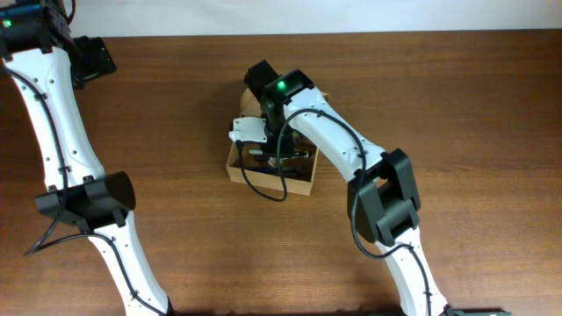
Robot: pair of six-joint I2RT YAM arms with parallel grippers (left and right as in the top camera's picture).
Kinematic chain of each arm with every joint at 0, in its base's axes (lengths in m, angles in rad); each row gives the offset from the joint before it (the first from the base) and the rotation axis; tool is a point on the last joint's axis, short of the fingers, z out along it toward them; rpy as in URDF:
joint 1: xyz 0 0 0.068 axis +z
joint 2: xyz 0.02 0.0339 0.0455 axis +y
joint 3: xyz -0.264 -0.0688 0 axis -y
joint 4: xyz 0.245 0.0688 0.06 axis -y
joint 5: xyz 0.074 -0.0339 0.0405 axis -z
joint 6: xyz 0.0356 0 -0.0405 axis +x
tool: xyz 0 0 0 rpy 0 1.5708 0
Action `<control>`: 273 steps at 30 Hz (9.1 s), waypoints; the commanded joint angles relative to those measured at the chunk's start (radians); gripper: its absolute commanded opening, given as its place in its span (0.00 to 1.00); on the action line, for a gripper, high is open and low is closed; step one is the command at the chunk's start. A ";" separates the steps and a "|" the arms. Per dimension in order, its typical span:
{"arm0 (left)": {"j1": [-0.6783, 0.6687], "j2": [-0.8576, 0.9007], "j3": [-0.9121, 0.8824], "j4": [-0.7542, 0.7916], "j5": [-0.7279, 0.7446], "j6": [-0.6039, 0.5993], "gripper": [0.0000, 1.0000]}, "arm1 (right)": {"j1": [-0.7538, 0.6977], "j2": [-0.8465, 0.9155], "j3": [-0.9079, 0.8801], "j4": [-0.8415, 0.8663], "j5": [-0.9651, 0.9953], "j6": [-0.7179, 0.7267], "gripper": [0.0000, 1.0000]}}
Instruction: Pack container
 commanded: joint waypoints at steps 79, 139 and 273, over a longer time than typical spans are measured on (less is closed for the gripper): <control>-0.209 -0.016 -0.620 0.353 0.676 0.220 0.05 | -0.449 -0.067 -0.322 0.534 -0.510 1.072 0.04; -0.190 0.195 -0.480 0.776 1.408 0.049 0.02 | -0.416 -0.092 -0.124 0.472 -0.460 0.934 0.04; -0.181 -0.662 -0.012 0.001 0.326 0.307 0.16 | -0.404 -0.797 0.578 -0.173 0.152 0.800 0.04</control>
